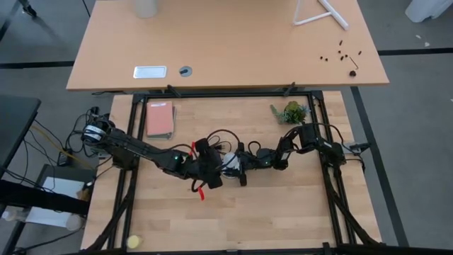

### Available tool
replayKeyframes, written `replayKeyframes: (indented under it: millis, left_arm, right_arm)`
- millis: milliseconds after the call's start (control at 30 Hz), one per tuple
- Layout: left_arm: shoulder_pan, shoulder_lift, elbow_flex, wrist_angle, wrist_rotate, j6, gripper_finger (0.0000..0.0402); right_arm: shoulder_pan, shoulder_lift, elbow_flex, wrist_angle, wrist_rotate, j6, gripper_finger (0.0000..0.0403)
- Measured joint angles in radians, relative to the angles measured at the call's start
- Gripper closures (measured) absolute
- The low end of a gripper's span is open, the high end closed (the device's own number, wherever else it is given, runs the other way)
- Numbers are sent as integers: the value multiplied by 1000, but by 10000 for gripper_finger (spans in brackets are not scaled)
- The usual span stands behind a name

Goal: Screw lightbulb
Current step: Remove the white lightbulb from the silver lamp

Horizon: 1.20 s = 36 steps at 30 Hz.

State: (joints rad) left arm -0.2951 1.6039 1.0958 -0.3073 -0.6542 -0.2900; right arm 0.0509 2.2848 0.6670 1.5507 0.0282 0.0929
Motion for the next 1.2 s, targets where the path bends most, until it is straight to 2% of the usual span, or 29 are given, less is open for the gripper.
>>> replayKeyframes:
  millis: [200, 400, 500, 600, 900, 967, 1100, 1200]
  left_arm:
    - [-1, 0, 0, -11, 21, 51, 158]
    - [1, 0, 0, -25, 117, 36, 158]
    - [1, 0, 4, -36, 126, 27, 158]
    - [1, 0, 53, -118, 130, 18, 158]
    - [8, 0, 186, -277, 130, 35, 158]
    - [25, 0, 197, -294, 182, 40, 158]
    - [90, 0, 230, -351, 369, 28, 158]
    - [140, 0, 248, -406, 439, 52, 158]
  right_arm:
    - [1, -1, 4, 4, 2, -3, 158]
    - [1, -19, 4, 6, 2, -33, 161]
    - [-10, -20, 4, 8, -33, -32, 161]
    - [-16, -20, 4, 5, -74, -3, 164]
    - [-19, -17, -4, 5, -74, 9, 186]
    - [-19, -16, -4, 2, -74, 15, 193]
    - [-21, -16, -4, -18, -74, 10, 206]
    - [-23, -16, -4, -27, -74, 3, 213]
